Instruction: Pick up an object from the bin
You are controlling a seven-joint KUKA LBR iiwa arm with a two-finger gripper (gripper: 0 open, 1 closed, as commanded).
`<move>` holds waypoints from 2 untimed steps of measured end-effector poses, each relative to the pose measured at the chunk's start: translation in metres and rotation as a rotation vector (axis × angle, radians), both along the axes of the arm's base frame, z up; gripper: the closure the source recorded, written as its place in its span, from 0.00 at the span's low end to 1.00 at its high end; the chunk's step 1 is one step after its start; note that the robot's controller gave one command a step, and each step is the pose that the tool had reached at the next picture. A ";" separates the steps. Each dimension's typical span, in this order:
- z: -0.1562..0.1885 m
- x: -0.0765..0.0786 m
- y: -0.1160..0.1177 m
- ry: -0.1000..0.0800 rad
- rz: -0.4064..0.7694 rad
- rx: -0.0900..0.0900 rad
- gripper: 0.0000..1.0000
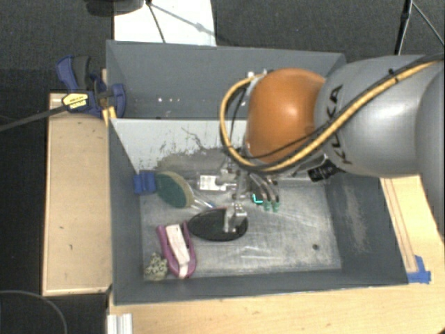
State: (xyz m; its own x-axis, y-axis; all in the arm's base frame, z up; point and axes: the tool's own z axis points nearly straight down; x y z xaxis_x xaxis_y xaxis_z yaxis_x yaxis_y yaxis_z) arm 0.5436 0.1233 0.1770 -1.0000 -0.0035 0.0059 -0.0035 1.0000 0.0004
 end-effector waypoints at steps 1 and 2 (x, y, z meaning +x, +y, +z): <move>-0.104 -0.010 -0.019 -0.014 -0.115 0.003 0.00; -0.076 -0.026 -0.005 -0.010 -0.273 0.001 0.00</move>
Offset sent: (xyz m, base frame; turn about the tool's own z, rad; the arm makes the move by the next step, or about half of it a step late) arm -0.0129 -0.0198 -0.1070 0.1145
